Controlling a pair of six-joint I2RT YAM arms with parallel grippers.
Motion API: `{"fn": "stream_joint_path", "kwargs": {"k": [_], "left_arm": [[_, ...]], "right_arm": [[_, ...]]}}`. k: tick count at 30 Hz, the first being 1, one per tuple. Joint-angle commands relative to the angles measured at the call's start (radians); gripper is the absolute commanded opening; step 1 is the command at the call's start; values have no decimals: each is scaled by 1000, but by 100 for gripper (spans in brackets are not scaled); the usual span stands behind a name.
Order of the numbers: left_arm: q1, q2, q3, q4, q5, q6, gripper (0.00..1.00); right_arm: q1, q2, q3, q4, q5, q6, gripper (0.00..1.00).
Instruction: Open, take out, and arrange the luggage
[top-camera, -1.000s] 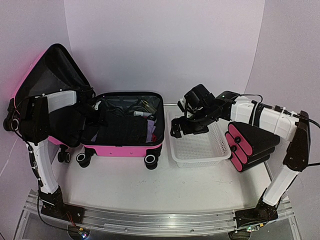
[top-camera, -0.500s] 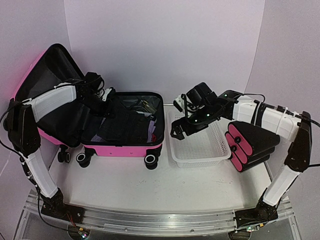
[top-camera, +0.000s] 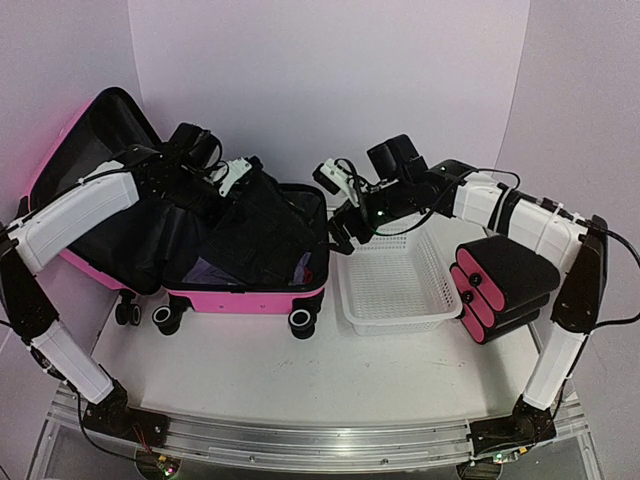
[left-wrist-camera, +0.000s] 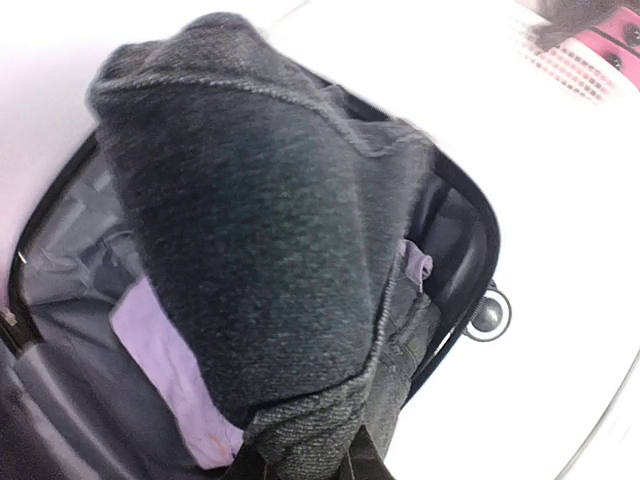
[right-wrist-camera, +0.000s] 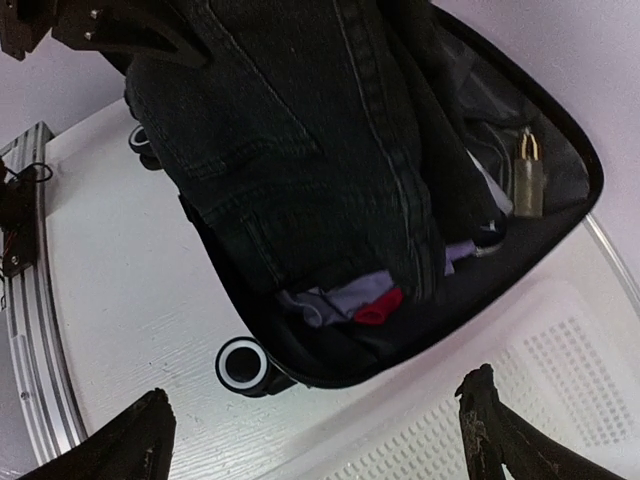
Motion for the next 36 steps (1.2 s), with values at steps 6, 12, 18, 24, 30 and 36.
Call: {"fn": "stream_joint_path", "kwargs": {"k": [6, 12, 18, 24, 30, 36], "left_arm": [[-64, -149, 92, 41, -63, 285, 0], [-75, -215, 108, 41, -29, 384, 0], [-108, -220, 144, 39, -61, 393, 0], [-135, -203, 160, 39, -106, 397, 0], [-137, -188, 190, 35, -149, 380, 0], [-138, -179, 225, 13, -153, 367, 0]], "right_arm": [[-3, 140, 314, 118, -221, -140, 98], [-91, 246, 528, 157, -540, 165, 98], [-74, 257, 489, 319, -688, 341, 98], [-36, 369, 615, 360, -655, 462, 98], [3, 338, 515, 363, -635, 411, 98], [19, 279, 357, 369, -559, 304, 98]]}}
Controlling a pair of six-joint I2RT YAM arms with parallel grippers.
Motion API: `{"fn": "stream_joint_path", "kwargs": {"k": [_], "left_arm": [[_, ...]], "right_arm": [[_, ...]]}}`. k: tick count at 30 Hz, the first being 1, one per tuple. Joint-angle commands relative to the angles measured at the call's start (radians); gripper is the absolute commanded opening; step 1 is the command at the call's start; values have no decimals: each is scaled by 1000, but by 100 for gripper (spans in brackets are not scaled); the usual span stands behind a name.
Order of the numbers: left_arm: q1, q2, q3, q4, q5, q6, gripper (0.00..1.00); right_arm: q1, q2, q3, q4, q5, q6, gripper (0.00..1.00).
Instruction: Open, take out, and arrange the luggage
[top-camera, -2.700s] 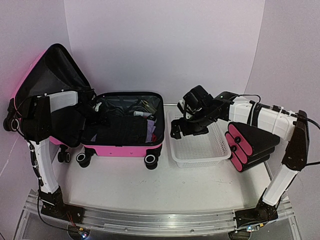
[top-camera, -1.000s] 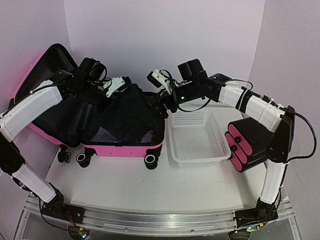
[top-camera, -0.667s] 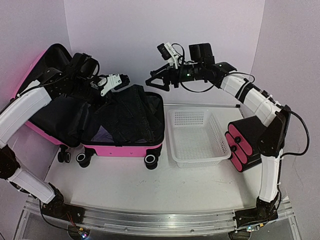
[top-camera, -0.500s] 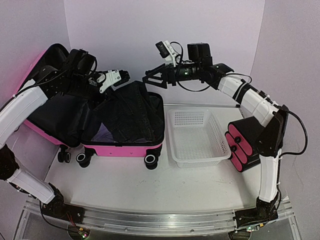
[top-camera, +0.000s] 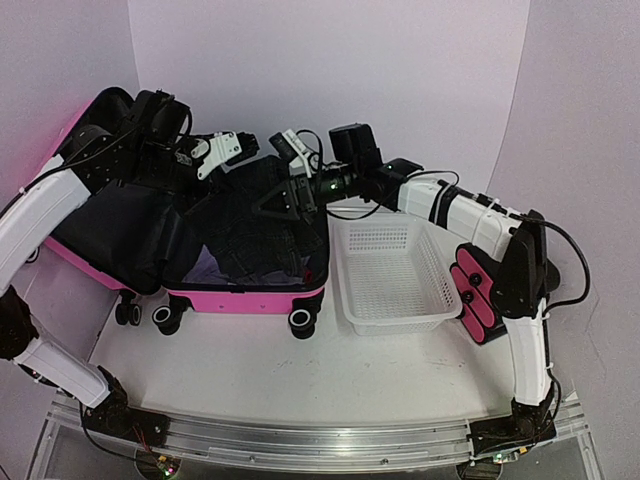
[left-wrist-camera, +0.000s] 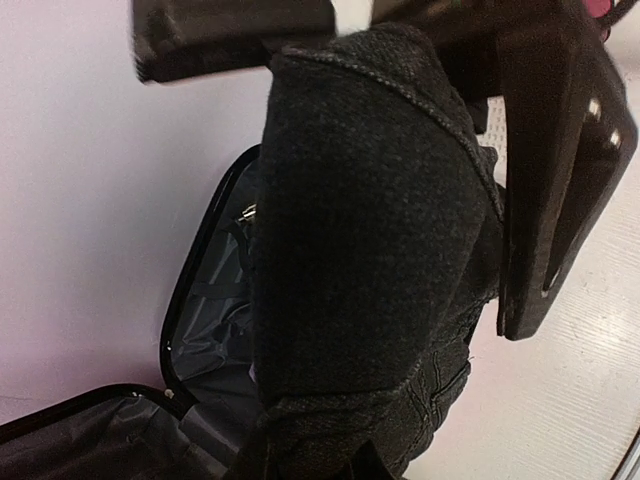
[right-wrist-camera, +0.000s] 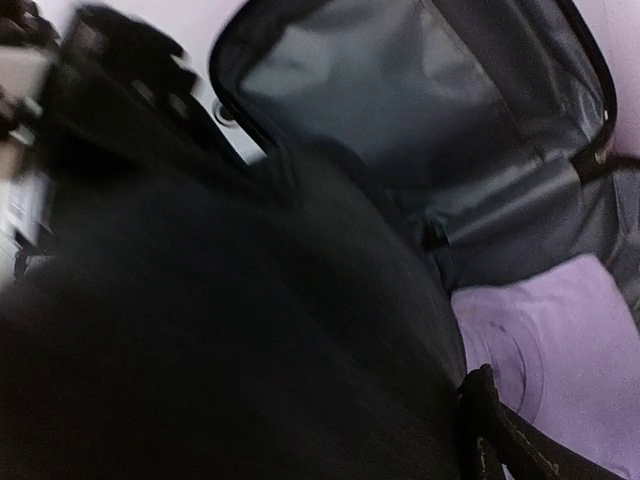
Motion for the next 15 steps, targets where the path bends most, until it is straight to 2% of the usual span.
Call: {"fn": "stream_joint_path", "kwargs": {"k": [1, 4, 7, 10, 15], "left_arm": [[-2, -20, 100, 107, -9, -21, 0], [-3, -25, 109, 103, -4, -27, 0], [-4, -32, 112, 97, -14, -26, 0], [-4, -33, 115, 91, -24, -29, 0], [-4, -29, 118, 91, -16, -42, 0]], "right_arm": [[7, -83, -79, 53, 62, -92, 98], [17, -71, -102, 65, 86, -130, 93], [29, -104, -162, 124, 114, -153, 77], [42, -158, -251, 231, 156, -132, 69], [50, -189, -364, 455, 152, -38, 41]]}}
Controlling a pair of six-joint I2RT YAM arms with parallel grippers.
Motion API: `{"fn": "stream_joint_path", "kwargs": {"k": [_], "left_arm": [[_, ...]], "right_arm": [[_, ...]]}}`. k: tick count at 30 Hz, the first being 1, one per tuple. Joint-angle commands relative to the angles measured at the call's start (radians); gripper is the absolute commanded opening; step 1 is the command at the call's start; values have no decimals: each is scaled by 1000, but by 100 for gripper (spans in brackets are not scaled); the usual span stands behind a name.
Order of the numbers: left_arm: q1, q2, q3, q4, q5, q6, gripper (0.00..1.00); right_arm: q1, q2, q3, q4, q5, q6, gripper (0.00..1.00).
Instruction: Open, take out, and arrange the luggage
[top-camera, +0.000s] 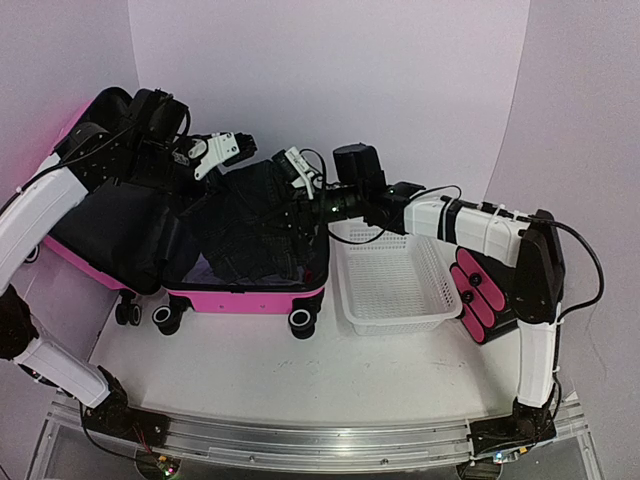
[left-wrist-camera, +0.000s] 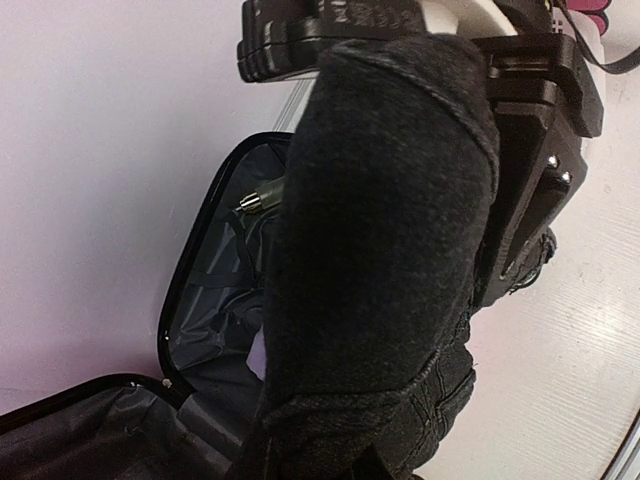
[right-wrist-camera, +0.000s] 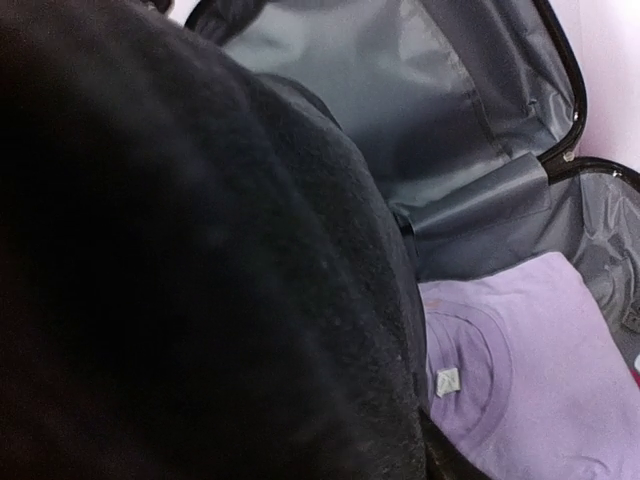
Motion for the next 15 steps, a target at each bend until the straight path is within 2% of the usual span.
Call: {"fn": "stream_joint_path", "kwargs": {"k": [1, 6, 8, 10, 13, 15], "left_arm": [[-4, -30, 92, 137, 1, -36, 0], [-4, -44, 87, 137, 0, -43, 0], [-4, -54, 83, 136, 1, -49, 0], [-4, -54, 84, 132, 6, -63, 1], [-4, -44, 77, 124, 20, -96, 21], [-4, -33, 78, 122, 20, -128, 41]], "right_arm": [[13, -77, -57, 255, 18, 56, 36], [12, -80, -53, 266, 20, 69, 0], [11, -97, -52, 251, 72, 112, 0], [6, -131, -34, 168, 116, 171, 0], [-9, -182, 32, -69, 119, 295, 0], [-16, -209, 78, -196, 83, 384, 0]]}}
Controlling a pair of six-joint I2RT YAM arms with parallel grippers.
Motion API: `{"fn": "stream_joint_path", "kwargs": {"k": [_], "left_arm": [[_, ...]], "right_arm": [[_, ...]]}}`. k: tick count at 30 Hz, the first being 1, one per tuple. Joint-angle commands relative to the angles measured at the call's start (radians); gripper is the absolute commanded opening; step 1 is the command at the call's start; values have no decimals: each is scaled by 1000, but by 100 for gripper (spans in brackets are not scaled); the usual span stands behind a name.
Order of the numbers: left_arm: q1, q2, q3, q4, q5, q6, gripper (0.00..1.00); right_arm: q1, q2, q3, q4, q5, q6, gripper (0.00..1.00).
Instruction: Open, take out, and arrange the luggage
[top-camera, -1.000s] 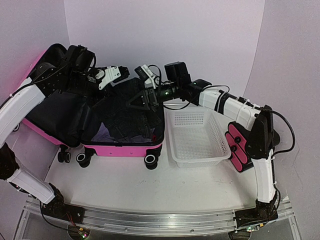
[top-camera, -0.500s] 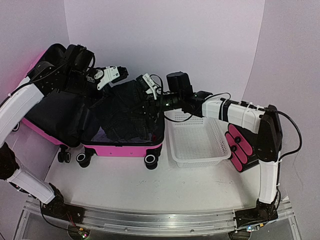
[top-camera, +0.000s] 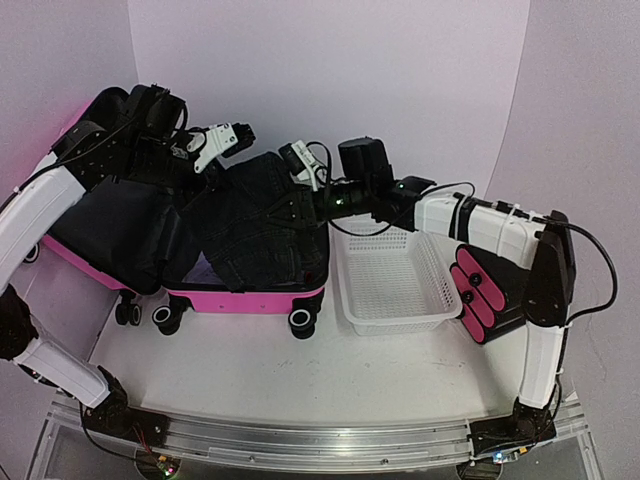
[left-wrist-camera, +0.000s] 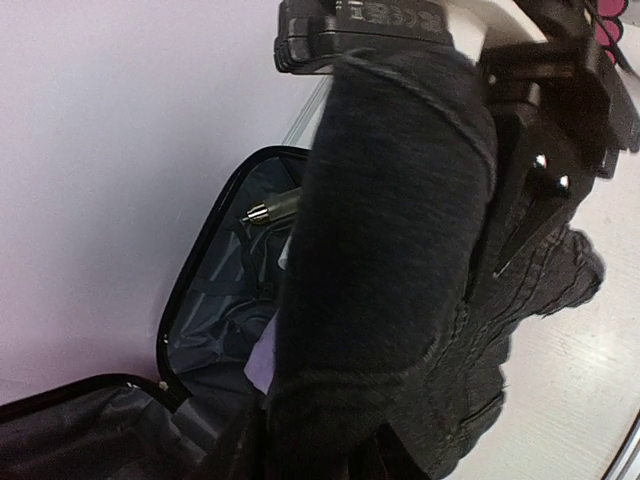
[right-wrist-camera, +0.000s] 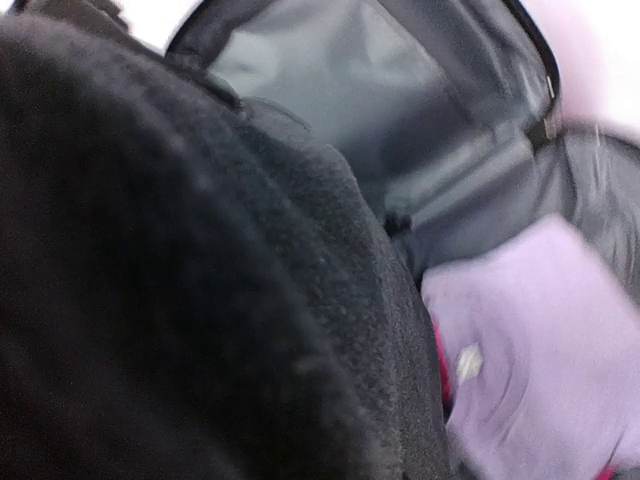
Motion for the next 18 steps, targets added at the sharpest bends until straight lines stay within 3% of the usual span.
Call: {"fn": "stream_joint_path", "kwargs": {"k": [1, 4, 7, 12, 18], "left_arm": [[-4, -28, 65, 105, 24, -91, 50], [-4, -31, 64, 108, 46, -152, 72], [-4, -44, 81, 105, 40, -232, 83], [-3, -64, 91, 102, 27, -372, 88], [-3, -77, 60, 100, 62, -441, 88]], "right_arm": [[-23, -168, 102, -217, 2, 234, 0], [-54, -221, 42, -238, -44, 385, 0], [-104, -284, -48, -247, -35, 476, 0], [-267, -301, -128, -271, -147, 589, 0], [-391, -222, -142, -273, -279, 620, 0]]}}
